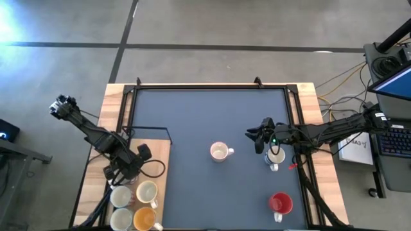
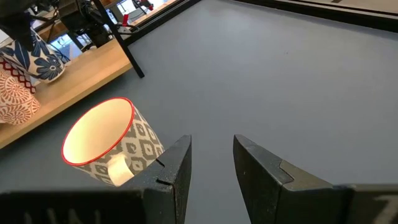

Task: Place coffee mugs
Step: Put the patterned dark blue mug on the shelf

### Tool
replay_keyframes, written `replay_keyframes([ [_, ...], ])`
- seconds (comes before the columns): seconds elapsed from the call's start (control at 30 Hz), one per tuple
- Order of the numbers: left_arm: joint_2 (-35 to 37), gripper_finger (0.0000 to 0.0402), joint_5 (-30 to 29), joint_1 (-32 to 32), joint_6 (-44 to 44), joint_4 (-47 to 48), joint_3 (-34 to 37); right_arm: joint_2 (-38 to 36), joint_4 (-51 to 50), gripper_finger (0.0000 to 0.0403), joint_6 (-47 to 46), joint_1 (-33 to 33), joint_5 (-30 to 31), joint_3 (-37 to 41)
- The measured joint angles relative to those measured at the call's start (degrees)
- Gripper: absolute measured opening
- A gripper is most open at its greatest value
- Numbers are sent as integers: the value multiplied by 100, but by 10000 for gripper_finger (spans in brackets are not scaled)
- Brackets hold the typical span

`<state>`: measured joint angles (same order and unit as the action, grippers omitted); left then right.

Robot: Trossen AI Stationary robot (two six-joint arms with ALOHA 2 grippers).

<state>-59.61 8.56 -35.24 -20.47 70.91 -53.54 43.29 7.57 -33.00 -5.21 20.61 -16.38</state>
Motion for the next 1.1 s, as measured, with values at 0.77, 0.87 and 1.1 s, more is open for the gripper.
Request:
replay_keyframes([
  [0.77,76,38,15,1,217,7,0,-1,0,107,-1,0,0,0],
  [0.87,76,38,20,2,236,2,0,0,0,107,0,0,0,0],
  [1.1,76,38,161,2,188,-11,11,-1,0,107,1,0,-1,0],
])
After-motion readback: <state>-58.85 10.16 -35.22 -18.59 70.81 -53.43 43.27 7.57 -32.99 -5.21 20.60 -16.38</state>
